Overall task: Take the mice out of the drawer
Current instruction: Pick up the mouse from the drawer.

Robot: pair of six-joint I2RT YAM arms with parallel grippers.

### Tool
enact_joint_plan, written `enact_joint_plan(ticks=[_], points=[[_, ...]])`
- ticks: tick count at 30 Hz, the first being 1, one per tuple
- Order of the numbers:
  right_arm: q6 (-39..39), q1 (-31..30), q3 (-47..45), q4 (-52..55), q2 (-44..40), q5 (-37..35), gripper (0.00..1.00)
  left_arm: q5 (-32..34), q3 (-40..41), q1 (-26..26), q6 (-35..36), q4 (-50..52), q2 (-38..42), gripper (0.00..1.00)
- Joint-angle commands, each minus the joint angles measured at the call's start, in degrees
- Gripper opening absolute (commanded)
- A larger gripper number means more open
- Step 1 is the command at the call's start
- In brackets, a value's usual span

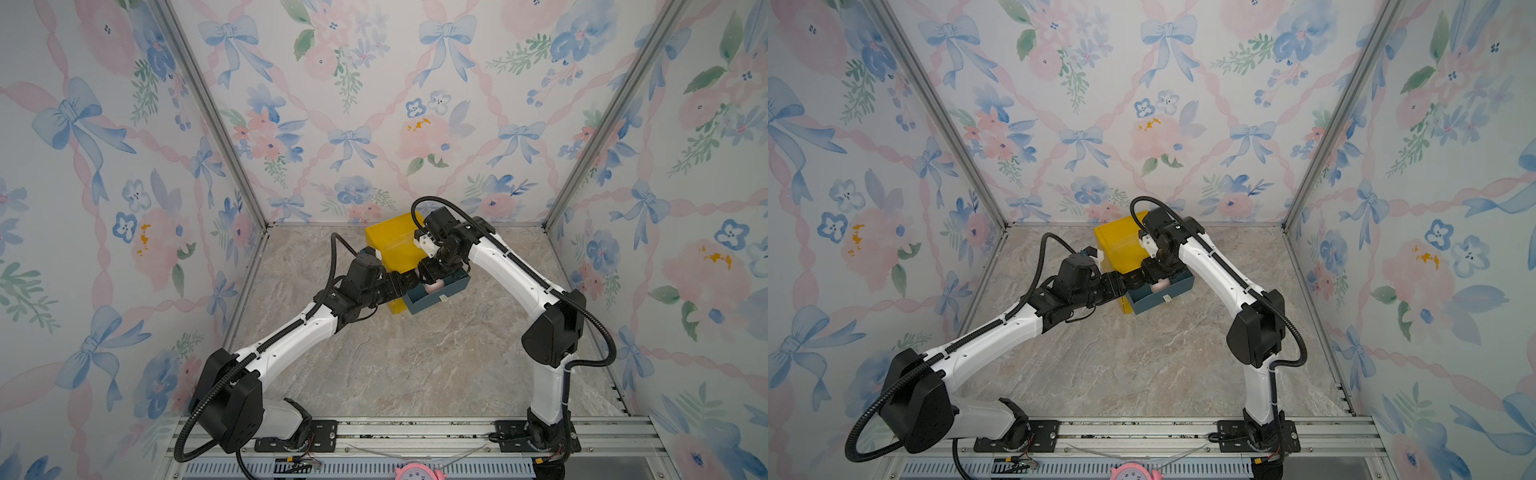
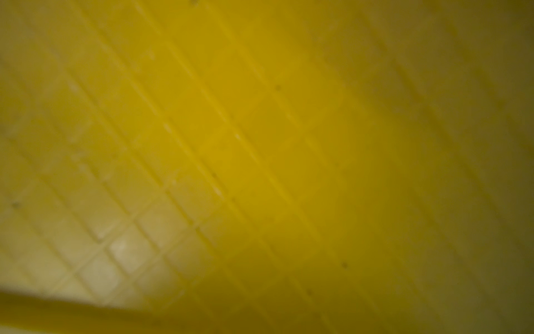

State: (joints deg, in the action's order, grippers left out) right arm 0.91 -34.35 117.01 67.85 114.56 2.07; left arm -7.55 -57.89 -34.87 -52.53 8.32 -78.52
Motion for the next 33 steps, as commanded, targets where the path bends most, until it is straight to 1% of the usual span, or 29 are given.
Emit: enact_joint_plan(ticks=[1,6,16,23,26,30,33], points=[[-0.3,-0.7,2.2,1.9,0.1,-1.0,0.57,-0.4,-1.2,0.2,0.5,0.1,-0.1,0.63],[0.2,-0.5,3.0,1.5,-2.6,-0.6,0.55,-0.4,-1.0,0.3,0.3,0.1,-0.2,0.63],[2.2,1.5,3.8,2.6,-6.0,4.5,0.54,-0.8,-1.2,0.4,0.2,0.1,-0.6,0.63],[3.2,3.6,4.6,3.6,-8.0,10.2,0.53,-0.8,-1.6,0.5,0.1,0.1,-0.8,0.63],[4.1,4.2,3.7,2.4,-10.0,12.5,0.53,-0.7,-1.7,0.5,0.1,0.0,-0.7,0.63],[3.6,4.8,4.5,4.1,-10.2,12.3,0.53,-1.0,-1.9,0.6,0.0,0.0,-1.0,0.63],[4.0,5.3,3.8,3.3,-10.5,12.4,0.53,-1.2,-2.1,0.6,-0.1,0.1,-1.4,0.63]])
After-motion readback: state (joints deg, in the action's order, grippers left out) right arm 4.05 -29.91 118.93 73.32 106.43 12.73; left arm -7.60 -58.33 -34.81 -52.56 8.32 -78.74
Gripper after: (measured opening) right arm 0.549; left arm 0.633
